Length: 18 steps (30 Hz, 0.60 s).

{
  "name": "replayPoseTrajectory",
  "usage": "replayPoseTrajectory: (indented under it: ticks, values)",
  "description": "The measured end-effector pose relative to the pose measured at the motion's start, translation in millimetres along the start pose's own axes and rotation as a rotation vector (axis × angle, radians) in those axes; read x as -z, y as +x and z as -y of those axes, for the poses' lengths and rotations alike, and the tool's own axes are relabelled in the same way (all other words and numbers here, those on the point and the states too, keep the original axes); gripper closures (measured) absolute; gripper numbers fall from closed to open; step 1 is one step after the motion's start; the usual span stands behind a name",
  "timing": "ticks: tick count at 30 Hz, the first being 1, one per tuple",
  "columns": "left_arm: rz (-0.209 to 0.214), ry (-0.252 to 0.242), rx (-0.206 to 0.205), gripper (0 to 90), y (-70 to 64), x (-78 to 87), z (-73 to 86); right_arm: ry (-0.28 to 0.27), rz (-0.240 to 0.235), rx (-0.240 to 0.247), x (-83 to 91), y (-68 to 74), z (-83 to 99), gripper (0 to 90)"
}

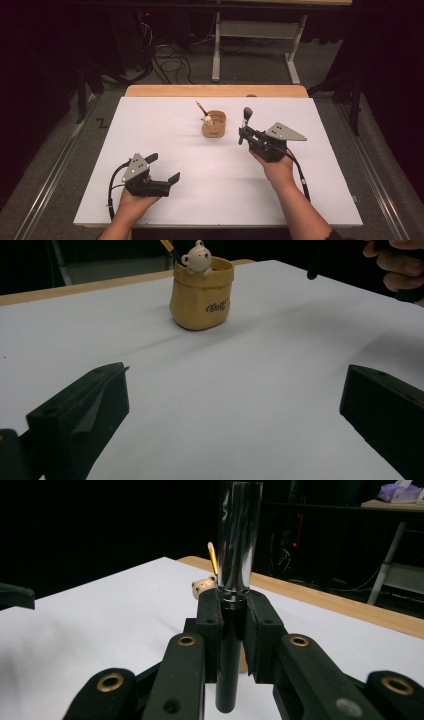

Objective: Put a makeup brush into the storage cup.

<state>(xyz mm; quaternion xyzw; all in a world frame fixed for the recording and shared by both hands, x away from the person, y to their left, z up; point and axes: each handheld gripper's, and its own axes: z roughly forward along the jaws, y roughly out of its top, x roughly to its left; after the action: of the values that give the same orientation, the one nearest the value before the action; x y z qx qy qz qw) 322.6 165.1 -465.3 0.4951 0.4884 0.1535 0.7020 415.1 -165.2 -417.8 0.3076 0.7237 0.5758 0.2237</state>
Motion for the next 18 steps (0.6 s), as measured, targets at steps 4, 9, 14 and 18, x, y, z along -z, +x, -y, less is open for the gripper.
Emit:
replayPoseTrajectory:
  ticks: [4,9,14,18]
  values:
    - [0.006,-0.005,0.001,0.4,-0.1,1.6,-0.9,0.005,0.000,-0.005,-13.7,2.3,-3.8,80.1]
    - [0.008,-0.004,0.004,0.4,0.0,1.9,-0.9,0.002,-0.006,-0.016,-27.1,2.8,-5.2,80.1]
    - [0.011,-0.004,0.004,0.4,-0.5,1.7,-1.0,0.014,-0.002,-0.023,-38.3,0.3,-7.0,80.1]
    - [0.012,-0.009,0.007,0.4,-0.7,2.6,-1.9,0.012,0.000,-0.022,-45.4,-1.1,-9.5,80.1]
